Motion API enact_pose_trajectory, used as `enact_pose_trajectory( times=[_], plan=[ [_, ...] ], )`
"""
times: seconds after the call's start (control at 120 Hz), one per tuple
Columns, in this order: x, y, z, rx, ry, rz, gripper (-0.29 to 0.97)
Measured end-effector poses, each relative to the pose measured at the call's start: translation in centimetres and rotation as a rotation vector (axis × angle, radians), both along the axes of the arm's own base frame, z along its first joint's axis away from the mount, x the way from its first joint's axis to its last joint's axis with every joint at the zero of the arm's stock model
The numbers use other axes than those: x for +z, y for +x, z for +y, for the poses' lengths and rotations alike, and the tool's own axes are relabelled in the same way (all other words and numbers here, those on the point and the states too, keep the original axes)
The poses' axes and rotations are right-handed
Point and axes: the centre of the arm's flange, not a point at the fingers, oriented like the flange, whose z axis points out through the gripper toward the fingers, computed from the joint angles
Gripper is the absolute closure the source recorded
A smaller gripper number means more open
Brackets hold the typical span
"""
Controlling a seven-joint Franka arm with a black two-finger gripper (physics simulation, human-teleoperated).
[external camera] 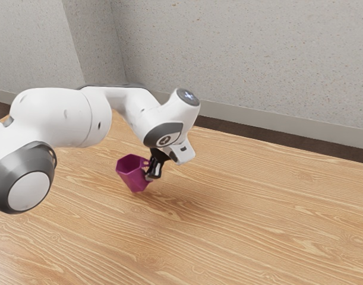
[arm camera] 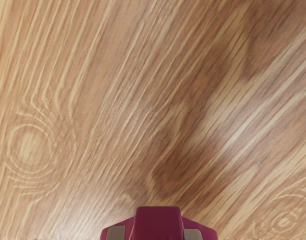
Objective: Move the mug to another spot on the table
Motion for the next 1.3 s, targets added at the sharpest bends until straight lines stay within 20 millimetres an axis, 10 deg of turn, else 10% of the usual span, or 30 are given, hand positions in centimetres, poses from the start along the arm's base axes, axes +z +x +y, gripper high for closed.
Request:
enact_pose_trajectory(
  times=[0.692,1.3],
  plan=[
    [-3.6,-4.4,3.9,0.114,0.061,0.026,0.73],
    [-4.7,-7.1,2.5,0.139,0.044,-0.005,0.7]
  ],
)
